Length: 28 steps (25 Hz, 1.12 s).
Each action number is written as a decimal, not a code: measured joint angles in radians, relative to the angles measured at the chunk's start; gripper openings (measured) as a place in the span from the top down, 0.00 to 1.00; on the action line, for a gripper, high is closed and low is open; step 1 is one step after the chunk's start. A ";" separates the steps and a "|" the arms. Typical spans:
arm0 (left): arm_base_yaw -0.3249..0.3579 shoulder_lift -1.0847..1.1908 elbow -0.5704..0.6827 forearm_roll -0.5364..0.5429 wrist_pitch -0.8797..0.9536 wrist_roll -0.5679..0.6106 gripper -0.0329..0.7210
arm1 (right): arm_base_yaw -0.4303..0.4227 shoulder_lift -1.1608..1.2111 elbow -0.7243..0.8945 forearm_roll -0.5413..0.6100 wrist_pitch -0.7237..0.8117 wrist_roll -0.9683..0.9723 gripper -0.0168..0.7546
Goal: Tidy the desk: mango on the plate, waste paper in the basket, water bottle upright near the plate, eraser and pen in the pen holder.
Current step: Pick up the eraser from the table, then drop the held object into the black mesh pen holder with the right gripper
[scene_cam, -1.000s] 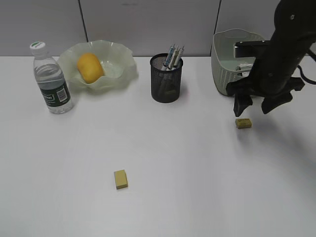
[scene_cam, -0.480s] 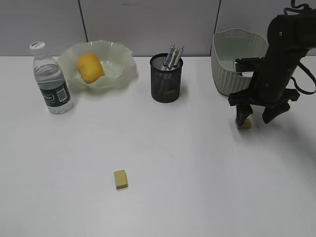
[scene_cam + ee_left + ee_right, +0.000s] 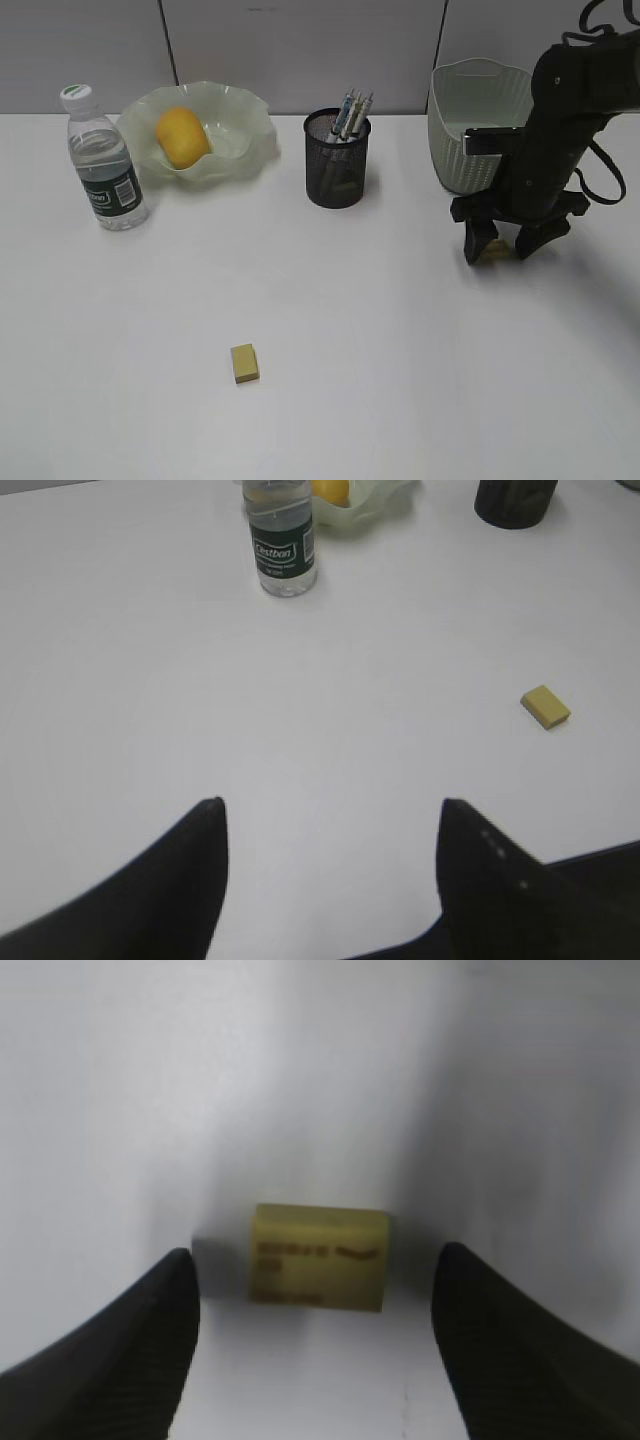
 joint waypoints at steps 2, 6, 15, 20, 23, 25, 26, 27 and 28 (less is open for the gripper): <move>0.000 0.000 0.000 0.000 0.000 0.000 0.30 | 0.000 0.008 -0.005 -0.001 -0.003 -0.001 0.26; 0.000 0.000 0.000 0.000 0.000 0.000 0.30 | 0.000 0.016 -0.013 -0.005 -0.005 -0.001 0.40; 0.000 0.000 0.000 0.000 0.000 0.000 0.32 | 0.000 0.013 -0.015 -0.004 -0.006 -0.002 0.57; 0.000 0.000 0.000 0.000 0.000 0.000 0.32 | 0.024 -0.020 -0.046 -0.001 0.031 -0.002 0.57; 0.000 0.000 0.000 0.000 0.000 0.000 0.32 | 0.068 -0.051 -0.130 -0.001 0.050 -0.002 0.57; 0.000 0.000 0.000 0.000 0.000 0.000 0.32 | 0.107 -0.058 -0.207 -0.001 0.068 -0.002 0.57; 0.000 0.000 0.000 0.000 0.000 0.000 0.32 | 0.130 -0.060 -0.252 -0.001 0.075 -0.002 0.57; 0.000 0.000 0.000 0.000 0.000 0.000 0.32 | 0.152 -0.060 -0.287 -0.001 0.079 -0.002 0.57; 0.000 0.000 0.000 0.000 0.000 0.000 0.32 | 0.170 -0.060 -0.330 0.000 0.079 -0.002 0.57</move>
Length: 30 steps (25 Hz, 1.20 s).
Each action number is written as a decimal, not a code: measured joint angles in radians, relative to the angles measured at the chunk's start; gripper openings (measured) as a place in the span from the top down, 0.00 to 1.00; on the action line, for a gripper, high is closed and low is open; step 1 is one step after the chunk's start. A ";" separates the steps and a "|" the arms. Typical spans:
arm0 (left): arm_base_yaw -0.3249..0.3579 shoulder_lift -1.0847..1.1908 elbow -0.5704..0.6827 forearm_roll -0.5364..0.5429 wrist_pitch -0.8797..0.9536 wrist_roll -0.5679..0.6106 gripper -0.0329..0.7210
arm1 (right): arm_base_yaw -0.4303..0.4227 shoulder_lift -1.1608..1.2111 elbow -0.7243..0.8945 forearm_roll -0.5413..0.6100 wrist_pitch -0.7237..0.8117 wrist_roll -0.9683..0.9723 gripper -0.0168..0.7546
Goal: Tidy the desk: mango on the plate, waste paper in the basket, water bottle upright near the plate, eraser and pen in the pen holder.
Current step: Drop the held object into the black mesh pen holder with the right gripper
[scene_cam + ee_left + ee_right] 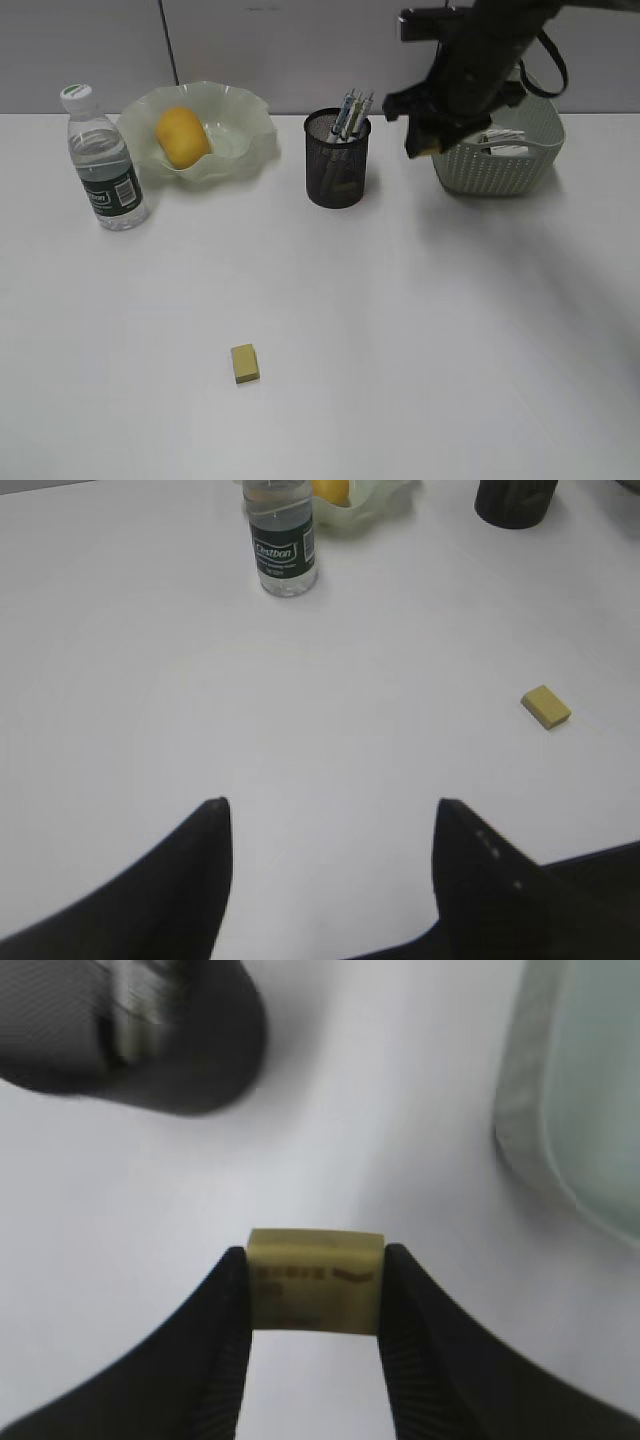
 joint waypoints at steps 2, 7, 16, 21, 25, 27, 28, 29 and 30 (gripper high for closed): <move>0.000 0.000 0.000 0.000 0.000 0.000 0.32 | 0.039 0.000 -0.081 0.000 -0.001 0.000 0.57; 0.000 0.000 0.000 0.000 0.000 0.000 0.33 | 0.092 0.000 -0.218 0.009 -0.019 0.009 0.57; 0.000 0.000 0.000 0.000 0.000 0.000 0.34 | 0.097 0.035 -0.249 0.010 -0.138 0.024 0.57; 0.000 0.000 0.000 0.000 0.000 0.000 0.34 | 0.097 0.113 -0.249 0.011 -0.182 0.029 0.57; 0.000 0.000 0.000 0.000 0.000 0.000 0.34 | 0.097 0.158 -0.249 0.011 -0.199 0.035 0.57; 0.000 0.000 0.000 0.000 0.000 0.000 0.34 | 0.097 0.175 -0.249 0.011 -0.204 0.036 0.57; 0.000 0.000 0.000 0.000 0.000 0.000 0.34 | 0.097 0.184 -0.249 0.011 -0.206 0.036 0.57; 0.000 0.000 0.000 0.000 0.000 0.000 0.34 | 0.097 0.190 -0.249 0.011 -0.206 0.036 0.57; 0.000 0.000 0.000 0.000 0.000 0.000 0.34 | 0.097 0.195 -0.249 0.011 -0.206 0.036 0.57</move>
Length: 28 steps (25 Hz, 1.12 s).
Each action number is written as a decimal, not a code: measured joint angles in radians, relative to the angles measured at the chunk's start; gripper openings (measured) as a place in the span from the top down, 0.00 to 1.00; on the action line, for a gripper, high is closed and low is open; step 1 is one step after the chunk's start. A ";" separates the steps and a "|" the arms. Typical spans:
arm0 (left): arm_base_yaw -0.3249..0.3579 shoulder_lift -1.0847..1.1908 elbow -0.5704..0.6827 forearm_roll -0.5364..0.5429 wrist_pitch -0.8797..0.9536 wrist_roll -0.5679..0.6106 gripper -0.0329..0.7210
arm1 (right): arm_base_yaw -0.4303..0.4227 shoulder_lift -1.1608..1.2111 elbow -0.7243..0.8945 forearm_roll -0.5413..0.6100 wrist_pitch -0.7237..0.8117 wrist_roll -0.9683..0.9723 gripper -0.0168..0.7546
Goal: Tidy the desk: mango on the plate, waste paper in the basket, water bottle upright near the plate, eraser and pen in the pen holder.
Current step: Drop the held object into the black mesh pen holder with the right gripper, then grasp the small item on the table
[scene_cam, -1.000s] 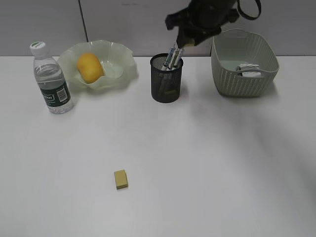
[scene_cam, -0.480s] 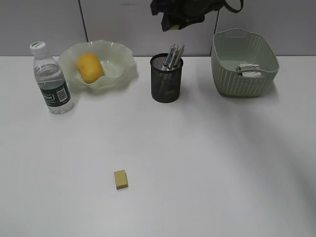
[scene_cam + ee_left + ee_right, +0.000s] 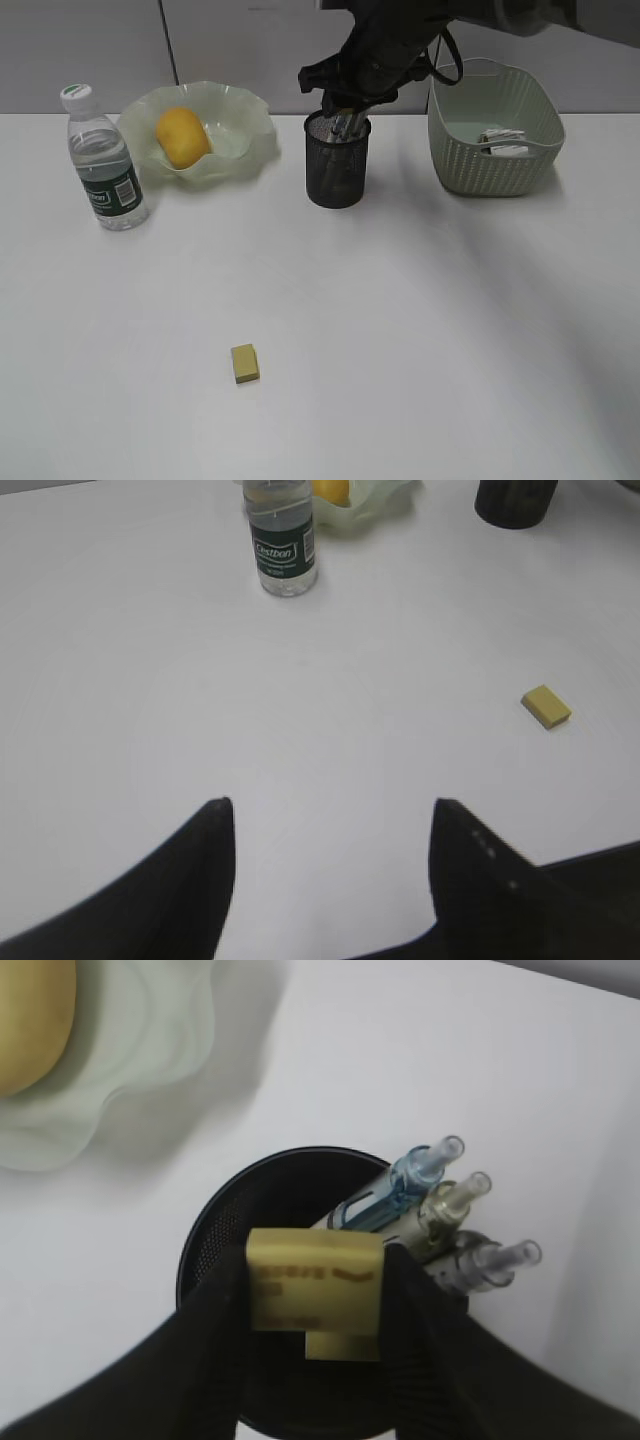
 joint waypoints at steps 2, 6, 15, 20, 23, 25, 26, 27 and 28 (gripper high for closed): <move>0.000 0.000 0.000 0.000 0.000 0.000 0.34 | 0.000 0.004 0.000 0.000 -0.001 0.001 0.57; 0.000 0.000 0.000 0.000 0.000 0.000 0.34 | 0.000 0.005 0.000 0.001 -0.004 0.001 0.49; 0.000 0.000 0.000 0.000 0.000 0.000 0.34 | 0.000 0.005 -0.026 0.006 0.066 0.001 0.29; 0.000 0.000 0.000 0.000 0.000 0.000 0.34 | 0.000 -0.011 -0.089 0.006 0.194 0.001 0.29; 0.000 0.000 0.000 0.000 0.000 0.000 0.34 | 0.000 -0.054 -0.096 0.006 0.255 -0.009 0.29; 0.000 0.000 0.000 0.000 0.000 0.000 0.34 | 0.000 -0.097 -0.097 -0.004 0.302 -0.018 0.29; 0.000 0.000 0.000 0.000 0.000 0.000 0.34 | 0.000 -0.119 -0.099 -0.013 0.325 -0.022 0.29; 0.000 0.000 0.000 0.000 0.000 0.000 0.34 | 0.000 -0.138 -0.099 -0.021 0.353 -0.024 0.29; 0.000 0.000 0.000 0.000 0.000 0.000 0.34 | 0.000 -0.160 -0.101 -0.032 0.385 -0.025 0.29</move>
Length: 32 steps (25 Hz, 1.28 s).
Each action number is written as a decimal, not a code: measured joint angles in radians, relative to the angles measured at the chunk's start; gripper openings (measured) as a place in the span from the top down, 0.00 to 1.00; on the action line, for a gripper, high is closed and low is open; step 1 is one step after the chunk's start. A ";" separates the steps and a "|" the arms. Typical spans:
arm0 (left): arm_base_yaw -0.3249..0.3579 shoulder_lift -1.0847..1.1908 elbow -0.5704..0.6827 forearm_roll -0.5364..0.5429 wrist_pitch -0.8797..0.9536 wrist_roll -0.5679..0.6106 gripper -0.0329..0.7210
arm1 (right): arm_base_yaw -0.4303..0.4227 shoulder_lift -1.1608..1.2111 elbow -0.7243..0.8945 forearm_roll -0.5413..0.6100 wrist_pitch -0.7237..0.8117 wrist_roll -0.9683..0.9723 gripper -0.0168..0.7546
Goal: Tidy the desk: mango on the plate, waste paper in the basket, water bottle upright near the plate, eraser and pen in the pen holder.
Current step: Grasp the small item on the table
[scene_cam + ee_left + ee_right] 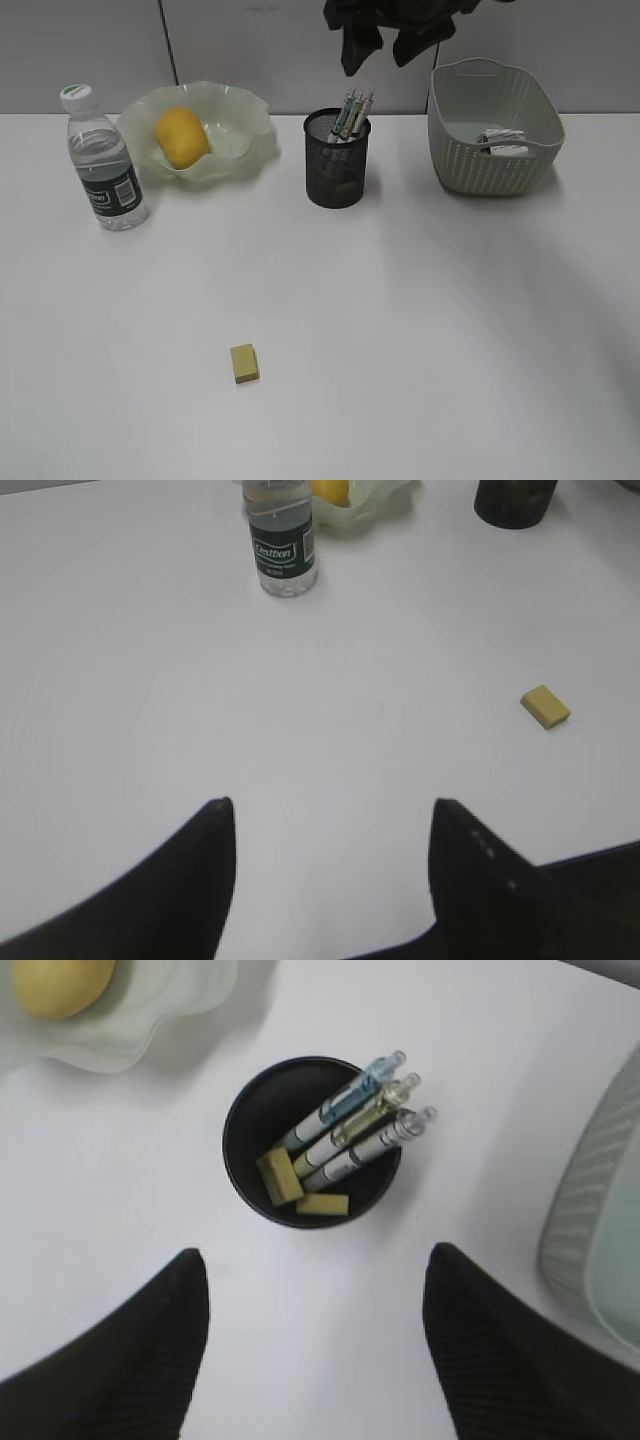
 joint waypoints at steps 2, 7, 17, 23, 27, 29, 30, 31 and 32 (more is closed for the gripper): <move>0.000 0.000 0.000 0.000 0.000 0.000 0.34 | 0.000 -0.039 0.000 -0.022 0.060 -0.002 0.29; 0.000 0.000 0.000 0.000 0.000 0.000 0.34 | 0.000 -0.148 0.024 -0.044 0.140 -0.002 0.29; 0.000 0.000 0.000 0.000 0.000 0.000 0.35 | 0.000 -0.398 0.394 -0.048 0.145 -0.003 0.31; 0.000 0.000 0.000 0.000 0.000 0.000 0.35 | 0.000 -0.589 0.715 -0.048 0.126 -0.006 0.32; 0.000 0.000 0.000 0.000 0.000 0.000 0.35 | 0.000 -0.752 0.943 -0.048 0.049 -0.006 0.32; 0.000 0.000 0.000 0.000 0.000 0.000 0.35 | 0.000 -0.836 1.047 -0.048 0.021 -0.006 0.32; 0.000 0.000 0.000 0.000 0.000 0.000 0.35 | 0.000 -0.870 1.086 -0.048 0.012 -0.006 0.32; 0.000 0.000 0.000 0.000 0.000 0.000 0.35 | 0.000 -0.910 1.129 -0.048 0.008 -0.006 0.32; 0.000 0.000 0.000 0.000 0.000 0.000 0.35 | 0.000 -0.950 1.168 -0.048 0.004 -0.006 0.32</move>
